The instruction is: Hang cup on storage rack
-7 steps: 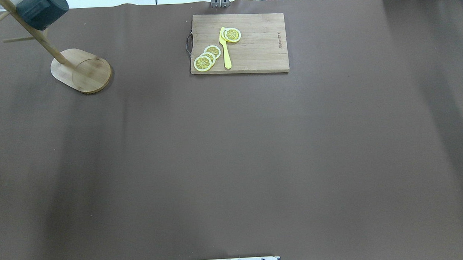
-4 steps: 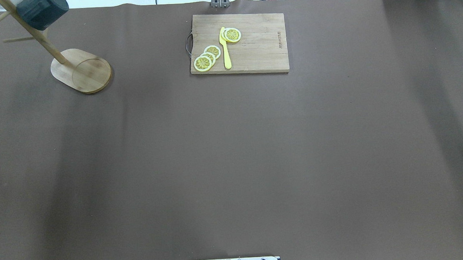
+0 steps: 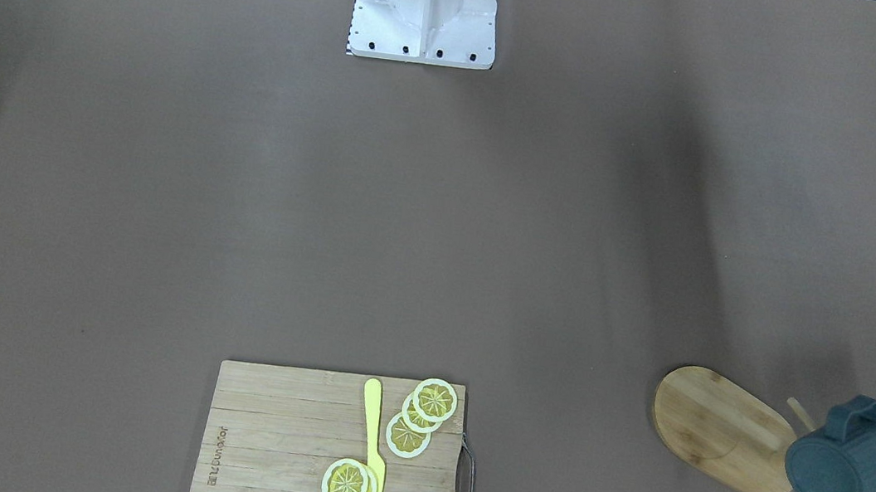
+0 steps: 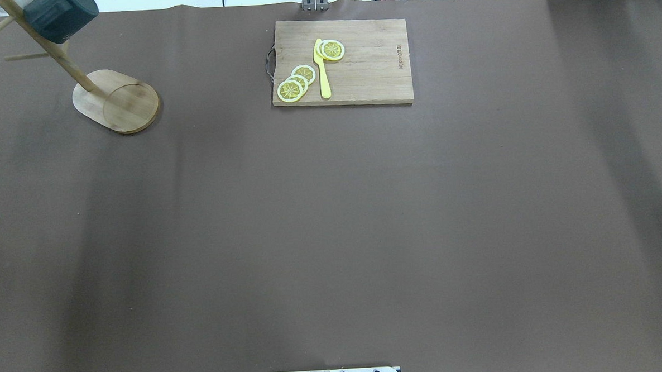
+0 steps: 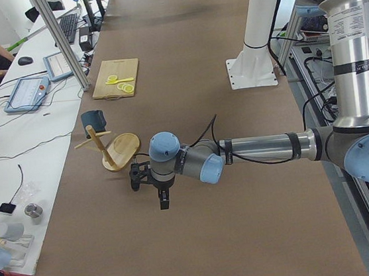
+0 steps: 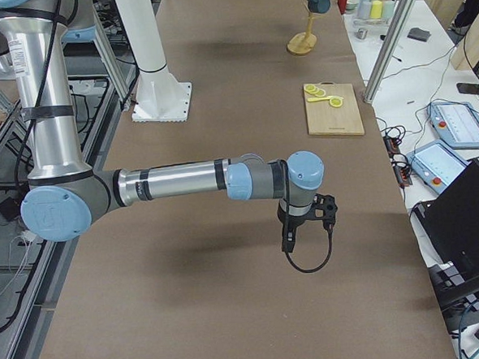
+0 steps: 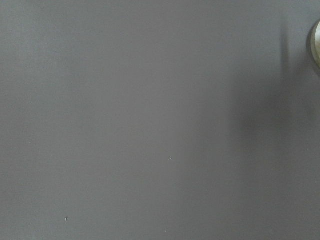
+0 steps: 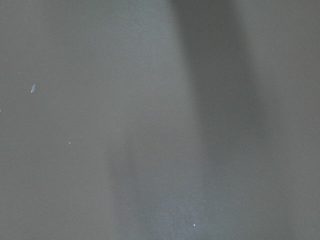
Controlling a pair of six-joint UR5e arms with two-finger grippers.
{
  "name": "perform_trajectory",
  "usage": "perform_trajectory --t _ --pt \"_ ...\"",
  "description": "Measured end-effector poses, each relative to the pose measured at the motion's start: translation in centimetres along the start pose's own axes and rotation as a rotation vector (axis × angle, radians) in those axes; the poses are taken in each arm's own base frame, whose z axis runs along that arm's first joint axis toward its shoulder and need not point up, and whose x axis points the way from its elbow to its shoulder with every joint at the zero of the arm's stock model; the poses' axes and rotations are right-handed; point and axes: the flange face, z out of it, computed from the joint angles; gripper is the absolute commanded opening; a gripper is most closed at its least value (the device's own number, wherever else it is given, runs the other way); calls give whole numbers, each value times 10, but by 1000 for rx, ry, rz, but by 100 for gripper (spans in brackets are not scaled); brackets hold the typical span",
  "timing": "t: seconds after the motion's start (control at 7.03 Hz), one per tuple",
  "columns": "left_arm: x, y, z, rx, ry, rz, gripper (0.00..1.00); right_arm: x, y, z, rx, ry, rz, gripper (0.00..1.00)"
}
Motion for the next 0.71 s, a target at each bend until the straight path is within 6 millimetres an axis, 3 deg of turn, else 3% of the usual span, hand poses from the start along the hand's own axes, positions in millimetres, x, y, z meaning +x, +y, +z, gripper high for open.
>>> perform_trajectory --t 0.71 --pt "0 -1 0 1 1 0 99 0 -1 -1 4 11 0 100"
